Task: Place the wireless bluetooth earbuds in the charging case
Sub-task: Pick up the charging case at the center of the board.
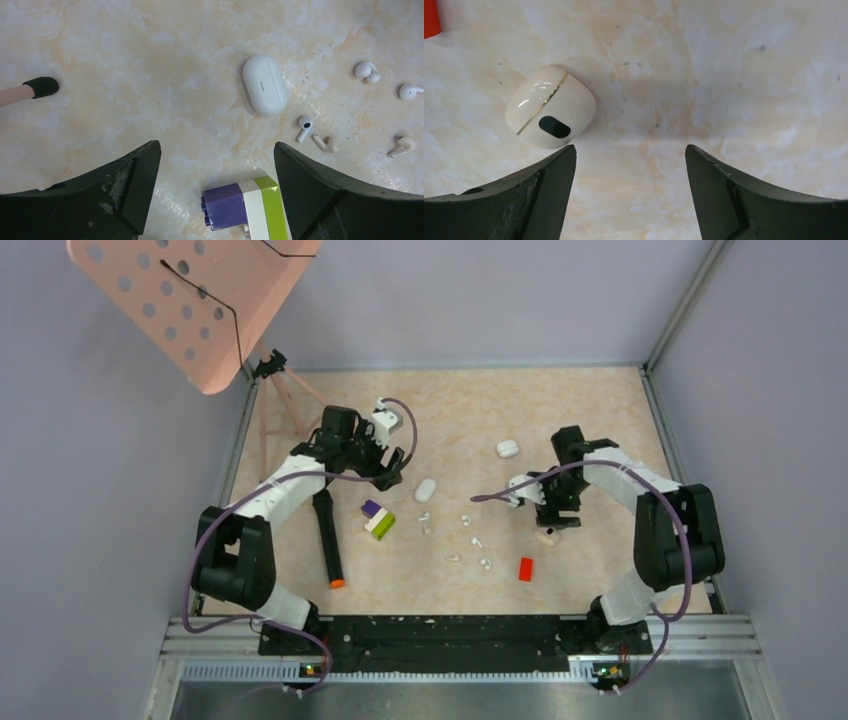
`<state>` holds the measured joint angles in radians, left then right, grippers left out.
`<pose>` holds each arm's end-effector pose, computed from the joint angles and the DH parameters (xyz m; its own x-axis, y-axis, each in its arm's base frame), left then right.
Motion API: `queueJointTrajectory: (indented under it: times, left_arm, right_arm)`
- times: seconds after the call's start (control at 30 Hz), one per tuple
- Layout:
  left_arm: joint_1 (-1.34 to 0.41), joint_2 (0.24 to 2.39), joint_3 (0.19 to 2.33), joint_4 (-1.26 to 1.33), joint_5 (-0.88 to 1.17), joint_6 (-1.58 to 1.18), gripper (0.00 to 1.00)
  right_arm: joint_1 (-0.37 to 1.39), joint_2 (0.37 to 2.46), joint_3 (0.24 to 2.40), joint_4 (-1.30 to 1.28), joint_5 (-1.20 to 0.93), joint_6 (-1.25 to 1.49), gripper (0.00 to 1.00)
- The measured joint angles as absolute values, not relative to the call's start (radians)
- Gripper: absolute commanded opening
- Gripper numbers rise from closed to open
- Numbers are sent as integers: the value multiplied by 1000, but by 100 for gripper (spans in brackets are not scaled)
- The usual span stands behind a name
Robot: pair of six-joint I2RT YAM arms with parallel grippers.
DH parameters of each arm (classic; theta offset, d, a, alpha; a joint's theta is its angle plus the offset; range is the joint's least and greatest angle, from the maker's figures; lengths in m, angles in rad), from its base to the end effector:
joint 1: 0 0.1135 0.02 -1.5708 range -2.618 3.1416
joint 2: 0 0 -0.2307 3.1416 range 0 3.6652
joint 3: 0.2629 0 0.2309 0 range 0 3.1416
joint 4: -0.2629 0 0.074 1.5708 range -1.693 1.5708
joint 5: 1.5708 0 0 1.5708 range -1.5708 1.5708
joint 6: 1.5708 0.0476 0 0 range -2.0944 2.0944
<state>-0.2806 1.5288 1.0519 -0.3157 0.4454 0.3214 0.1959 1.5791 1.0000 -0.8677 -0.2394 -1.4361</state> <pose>0.2999 -0.1078 0.2117 -0.4785 0.4346 -0.7630 0.7290 0.6810 -0.0694 0.2491 0.0609 0.1531 0.0852 -0.9646 -0.2498 -0.9938 -0.0642 -0.0910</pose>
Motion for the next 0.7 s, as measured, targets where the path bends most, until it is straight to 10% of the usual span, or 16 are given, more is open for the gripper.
queueJointTrajectory:
  times: [0.7]
  left_arm:
    - [-281,1485,1010,-317,410,364,89]
  right_arm:
    - [306,1614,1001,-972,-324,-1722,81]
